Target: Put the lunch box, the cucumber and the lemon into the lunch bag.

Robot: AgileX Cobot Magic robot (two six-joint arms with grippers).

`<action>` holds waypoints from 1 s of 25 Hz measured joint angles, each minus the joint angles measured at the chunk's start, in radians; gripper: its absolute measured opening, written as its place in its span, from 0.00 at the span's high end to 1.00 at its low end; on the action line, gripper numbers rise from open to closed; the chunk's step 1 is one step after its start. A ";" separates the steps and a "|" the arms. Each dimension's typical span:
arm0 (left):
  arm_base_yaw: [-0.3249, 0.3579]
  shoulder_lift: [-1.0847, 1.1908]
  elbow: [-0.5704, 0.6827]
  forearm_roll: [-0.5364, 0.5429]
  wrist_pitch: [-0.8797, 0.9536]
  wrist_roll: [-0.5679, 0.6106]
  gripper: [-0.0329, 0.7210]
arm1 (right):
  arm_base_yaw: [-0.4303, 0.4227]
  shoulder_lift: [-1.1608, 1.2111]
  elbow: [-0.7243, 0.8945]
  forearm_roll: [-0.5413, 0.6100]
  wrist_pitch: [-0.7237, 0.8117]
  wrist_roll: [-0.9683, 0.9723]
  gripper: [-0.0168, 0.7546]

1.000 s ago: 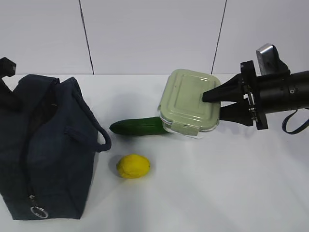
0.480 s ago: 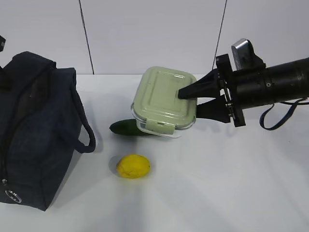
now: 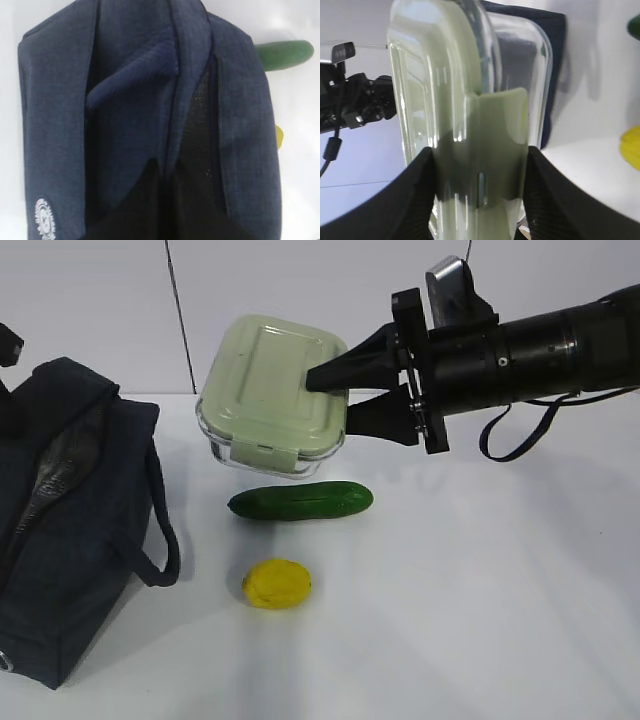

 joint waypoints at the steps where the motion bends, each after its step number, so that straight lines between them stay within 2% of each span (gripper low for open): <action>1: -0.016 0.000 0.000 0.013 -0.002 -0.012 0.96 | 0.008 0.000 -0.010 0.002 0.002 0.002 0.48; 10: -0.120 0.000 0.000 0.120 -0.020 -0.118 0.96 | 0.083 0.000 -0.037 0.034 0.007 0.009 0.48; 18: -0.130 0.000 0.000 0.122 -0.026 -0.139 0.96 | 0.155 0.000 -0.037 0.062 0.009 0.012 0.48; 25: -0.130 0.000 0.000 0.090 -0.043 -0.140 0.96 | 0.167 0.000 -0.037 0.080 0.009 0.012 0.48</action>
